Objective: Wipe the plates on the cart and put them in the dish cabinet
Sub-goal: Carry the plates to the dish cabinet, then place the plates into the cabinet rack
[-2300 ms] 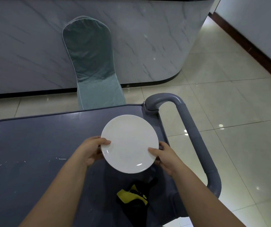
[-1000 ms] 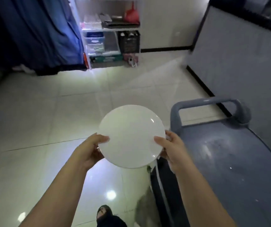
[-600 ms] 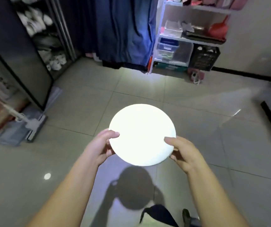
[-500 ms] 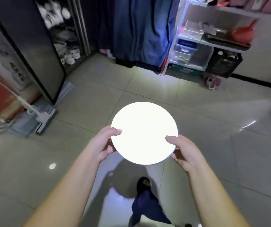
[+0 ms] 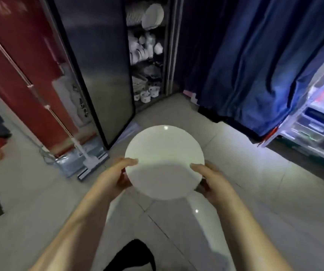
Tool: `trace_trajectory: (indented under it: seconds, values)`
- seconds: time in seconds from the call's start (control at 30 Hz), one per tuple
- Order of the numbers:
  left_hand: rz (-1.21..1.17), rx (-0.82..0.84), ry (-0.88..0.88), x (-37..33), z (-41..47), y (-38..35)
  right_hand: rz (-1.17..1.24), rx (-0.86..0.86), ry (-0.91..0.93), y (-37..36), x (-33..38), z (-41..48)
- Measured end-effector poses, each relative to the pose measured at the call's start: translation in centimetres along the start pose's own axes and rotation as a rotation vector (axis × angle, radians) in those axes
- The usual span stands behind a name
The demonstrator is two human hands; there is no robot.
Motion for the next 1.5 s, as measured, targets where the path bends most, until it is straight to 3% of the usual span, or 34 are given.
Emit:
trace_trajectory:
  seconds: [0.27,0.67,0.97,1.17,1.27,1.5]
  values:
    - [0.004,0.064,-0.017,-11.6,22.4,-3.0,0.009,-0.017,0.006,-3.1,13.3,22.0]
    - [0.070,0.108,-0.009,-31.7,57.6,-13.8,0.047,-0.094,0.090,-6.3,36.6,51.5]
    - [-0.070,0.130,-0.069,-43.8,81.4,-20.3,0.006,0.006,0.109,-8.5,52.3,77.5]
    - [-0.066,0.041,-0.031,-53.3,94.2,-22.1,-0.040,0.041,0.129,-12.5,63.1,92.4]
    - [-0.033,-0.025,-0.095,-58.4,100.7,-21.5,-0.045,0.050,0.153,-15.7,67.2,99.2]
    - [-0.007,-0.072,-0.180,-69.8,115.5,-21.2,-0.173,0.027,0.403,-23.1,74.7,112.9]
Point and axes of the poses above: each hand's wrist, its own z-axis towards the middle knuckle, its own y-axis out of the back of the hand, x = y × z, the point moved 4 cm from there along z, towards the middle knuckle, and after that the axes turned 4 degrees about -z, right-handed, at the moved point
